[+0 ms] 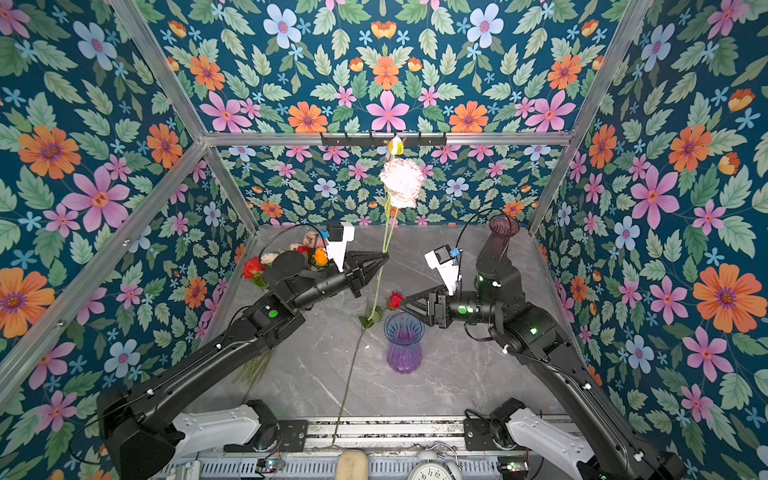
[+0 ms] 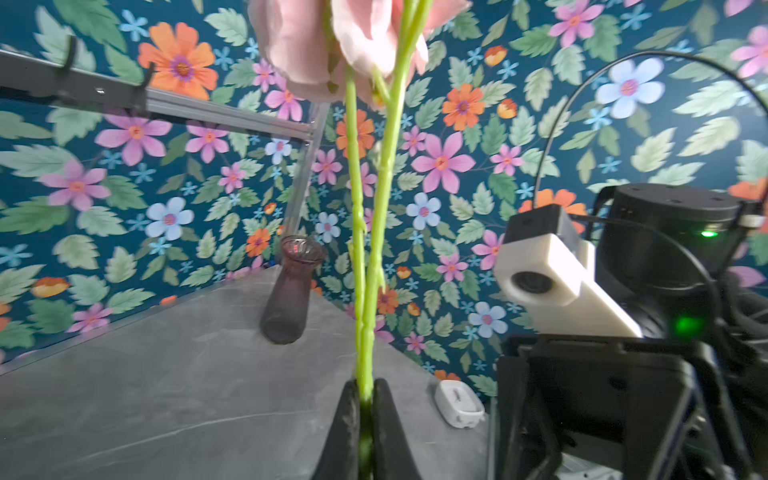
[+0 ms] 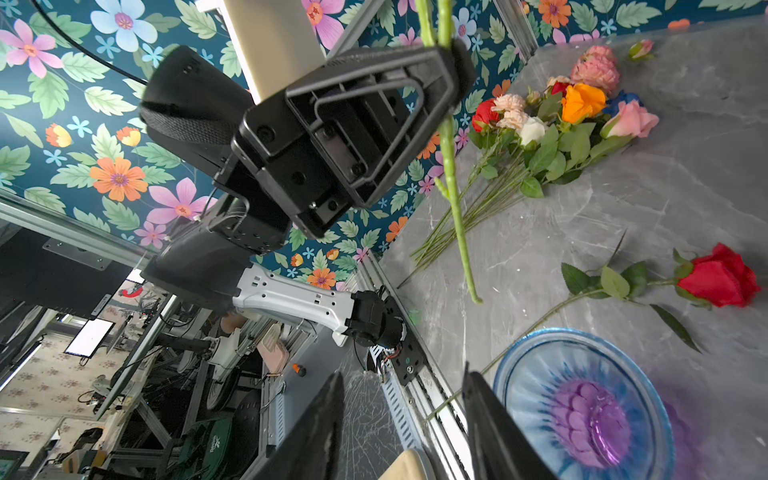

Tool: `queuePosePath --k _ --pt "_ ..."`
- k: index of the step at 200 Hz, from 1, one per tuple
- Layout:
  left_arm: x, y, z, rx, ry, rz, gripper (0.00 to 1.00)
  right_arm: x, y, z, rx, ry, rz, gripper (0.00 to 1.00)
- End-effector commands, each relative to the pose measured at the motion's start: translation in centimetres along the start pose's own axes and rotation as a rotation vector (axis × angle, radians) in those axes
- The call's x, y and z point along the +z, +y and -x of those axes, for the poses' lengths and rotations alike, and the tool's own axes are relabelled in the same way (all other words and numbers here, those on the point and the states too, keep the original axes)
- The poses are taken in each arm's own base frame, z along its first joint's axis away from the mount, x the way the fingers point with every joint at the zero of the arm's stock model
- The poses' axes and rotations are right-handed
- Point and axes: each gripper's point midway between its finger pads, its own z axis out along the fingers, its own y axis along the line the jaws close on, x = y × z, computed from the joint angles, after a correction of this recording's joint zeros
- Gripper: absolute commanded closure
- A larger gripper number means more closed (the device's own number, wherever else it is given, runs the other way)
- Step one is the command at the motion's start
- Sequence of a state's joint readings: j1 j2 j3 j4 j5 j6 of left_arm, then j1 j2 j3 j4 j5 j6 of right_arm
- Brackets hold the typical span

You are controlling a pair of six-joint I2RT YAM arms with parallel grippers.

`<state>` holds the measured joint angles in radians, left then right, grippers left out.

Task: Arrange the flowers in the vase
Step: 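Lift the pink roses upright and carry them over the vase with the left gripper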

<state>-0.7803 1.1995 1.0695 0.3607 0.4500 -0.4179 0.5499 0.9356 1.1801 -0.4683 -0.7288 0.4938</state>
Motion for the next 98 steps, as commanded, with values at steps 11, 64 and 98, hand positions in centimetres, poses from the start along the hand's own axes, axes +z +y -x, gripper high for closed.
queuePosePath --k 11,64,98 --pt "-0.3 -3.4 2.9 -0.060 -0.139 -0.192 1.00 0.0 0.5 1.1 -0.051 -0.050 0.013 0.53" --pt "0.7 -6.7 2.6 -0.144 -0.121 -0.356 1.00 0.6 1.3 1.0 -0.127 -0.052 0.018 0.58" --pt "0.9 -8.0 1.7 -0.137 -0.084 -0.413 1.00 0.4 2.0 1.7 -0.166 -0.077 0.031 0.63"
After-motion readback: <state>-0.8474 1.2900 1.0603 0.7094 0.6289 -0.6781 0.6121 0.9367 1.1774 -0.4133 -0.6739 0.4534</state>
